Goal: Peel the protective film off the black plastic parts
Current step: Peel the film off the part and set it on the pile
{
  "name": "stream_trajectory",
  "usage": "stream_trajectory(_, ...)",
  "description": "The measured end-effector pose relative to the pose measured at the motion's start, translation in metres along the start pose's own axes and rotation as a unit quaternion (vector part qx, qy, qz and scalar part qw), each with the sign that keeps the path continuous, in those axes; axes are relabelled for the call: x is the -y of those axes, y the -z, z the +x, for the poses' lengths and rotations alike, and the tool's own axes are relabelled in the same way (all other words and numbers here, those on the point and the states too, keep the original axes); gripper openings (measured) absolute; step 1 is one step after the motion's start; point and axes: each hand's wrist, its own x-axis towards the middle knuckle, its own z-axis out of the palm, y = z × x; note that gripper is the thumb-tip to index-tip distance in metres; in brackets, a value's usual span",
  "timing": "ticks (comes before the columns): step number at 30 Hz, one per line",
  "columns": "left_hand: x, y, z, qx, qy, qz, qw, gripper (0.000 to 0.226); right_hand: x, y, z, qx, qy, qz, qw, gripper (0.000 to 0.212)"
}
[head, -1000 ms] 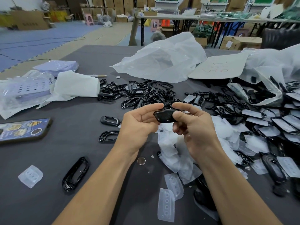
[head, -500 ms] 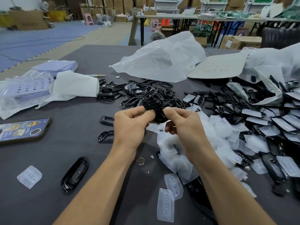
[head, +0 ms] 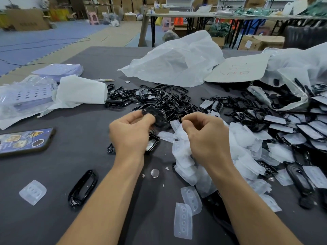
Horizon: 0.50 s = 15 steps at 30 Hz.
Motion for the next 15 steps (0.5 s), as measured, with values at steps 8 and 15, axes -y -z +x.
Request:
stream_trajectory(8,-0.004,0.010,0.014,-0.078,-0.001,-0.025,0.997,0.013,0.009,-0.022,0.022,0.067,0.035,-0.349,0.934,0.015)
stream_trajectory(15,-0.001,0.008,0.013,-0.033,-0.010,-0.033,0.999,0.012,0.009,-0.034,0.028,0.045,-0.031,-0.345,0.937,0.009)
